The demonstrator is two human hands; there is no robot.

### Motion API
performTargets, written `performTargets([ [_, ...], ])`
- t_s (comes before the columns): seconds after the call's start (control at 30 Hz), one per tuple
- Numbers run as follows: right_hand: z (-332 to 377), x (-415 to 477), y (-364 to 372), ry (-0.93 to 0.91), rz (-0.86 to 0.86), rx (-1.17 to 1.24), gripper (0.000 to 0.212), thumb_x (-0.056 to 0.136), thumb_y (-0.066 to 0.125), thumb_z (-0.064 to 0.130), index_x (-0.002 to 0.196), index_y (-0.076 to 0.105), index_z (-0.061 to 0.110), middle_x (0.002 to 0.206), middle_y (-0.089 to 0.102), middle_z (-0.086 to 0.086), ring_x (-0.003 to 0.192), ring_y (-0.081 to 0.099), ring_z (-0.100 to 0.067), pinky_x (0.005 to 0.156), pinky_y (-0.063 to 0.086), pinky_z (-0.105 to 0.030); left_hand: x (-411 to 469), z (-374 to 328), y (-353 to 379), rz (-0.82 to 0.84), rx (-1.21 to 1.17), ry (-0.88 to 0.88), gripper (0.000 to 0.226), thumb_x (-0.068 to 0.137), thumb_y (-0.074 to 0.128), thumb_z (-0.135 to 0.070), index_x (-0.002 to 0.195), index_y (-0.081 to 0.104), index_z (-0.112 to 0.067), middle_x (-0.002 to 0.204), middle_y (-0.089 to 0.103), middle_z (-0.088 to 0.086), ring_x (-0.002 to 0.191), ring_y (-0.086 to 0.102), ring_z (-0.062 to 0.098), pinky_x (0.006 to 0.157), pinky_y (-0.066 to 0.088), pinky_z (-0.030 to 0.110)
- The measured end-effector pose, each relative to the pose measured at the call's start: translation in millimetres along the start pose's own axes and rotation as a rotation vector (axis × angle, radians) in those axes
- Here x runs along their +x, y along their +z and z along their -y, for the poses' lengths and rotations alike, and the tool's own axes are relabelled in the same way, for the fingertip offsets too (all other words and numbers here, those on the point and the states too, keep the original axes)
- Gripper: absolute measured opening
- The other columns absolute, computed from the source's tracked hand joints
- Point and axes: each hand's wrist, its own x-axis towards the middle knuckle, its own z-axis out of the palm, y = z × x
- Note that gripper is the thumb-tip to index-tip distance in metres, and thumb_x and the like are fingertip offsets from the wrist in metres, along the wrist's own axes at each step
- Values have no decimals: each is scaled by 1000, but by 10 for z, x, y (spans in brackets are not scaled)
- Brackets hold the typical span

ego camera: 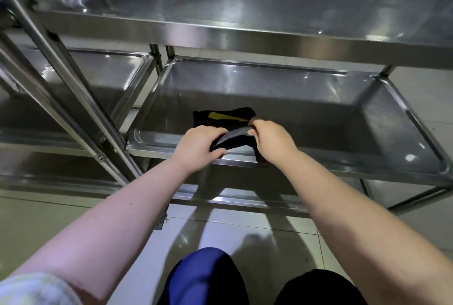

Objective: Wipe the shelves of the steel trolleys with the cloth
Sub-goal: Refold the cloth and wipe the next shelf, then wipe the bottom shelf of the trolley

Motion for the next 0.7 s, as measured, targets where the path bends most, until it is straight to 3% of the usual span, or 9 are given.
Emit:
performTargets([
  [0.07,-46,36,-178,87,3,64,23,97,49,8,120,53,9,111,61,-18,98,60,-36,72,40,-34,150,-96,-108,-83,63,-7,36,84,69,-23,119,64,-17,104,70,7,97,63,33,80,48,41],
  [0.13,-152,-26,-384,130,-53,135,28,96,50,8,124,48,10,115,57,-16,98,60,-36,73,42,-34,333,-259,-210,-115,142,6,28,90,61,-27,117,64,-16,100,69,10,94,63,35,75,47,42],
  [0.27,-509,-423,-838,135,-152,177,44,90,65,41,124,52,16,108,58,-5,96,54,-24,82,46,-38,649,-800,-278,-182,122,195,23,95,58,-26,113,66,-14,92,70,9,86,65,35,63,44,40],
  [0.37,-848,-855,-1134,99,-305,35,27,84,74,25,106,65,12,96,60,-10,93,55,-33,81,45,-43,772,-1320,-204,-234,155,371,23,86,66,-18,109,68,-16,91,71,5,83,66,31,65,42,38],
  [0.5,-1265,-1578,-1263,181,-383,26,17,78,72,14,95,69,11,87,60,-7,88,56,-31,76,45,-42,731,-1966,131,-358,102,542,23,77,72,-16,100,70,-18,85,68,-1,75,61,28,74,32,38],
  [0.6,-1514,-2115,-1090,233,-398,51,18,73,65,18,90,69,12,82,61,-3,83,55,-24,74,38,-32,566,-2282,563,-293,-14,597,35,70,78,-19,104,71,-18,92,68,-1,77,61,27,75,29,37],
  [0.7,-1775,-2520,-664,292,-345,97,17,71,67,14,86,64,22,81,65,1,79,58,-24,72,44,-37,355,-2457,1117,-106,-101,557,37,70,80,-18,106,72,-21,92,68,-2,79,61,26,75,28,37],
])
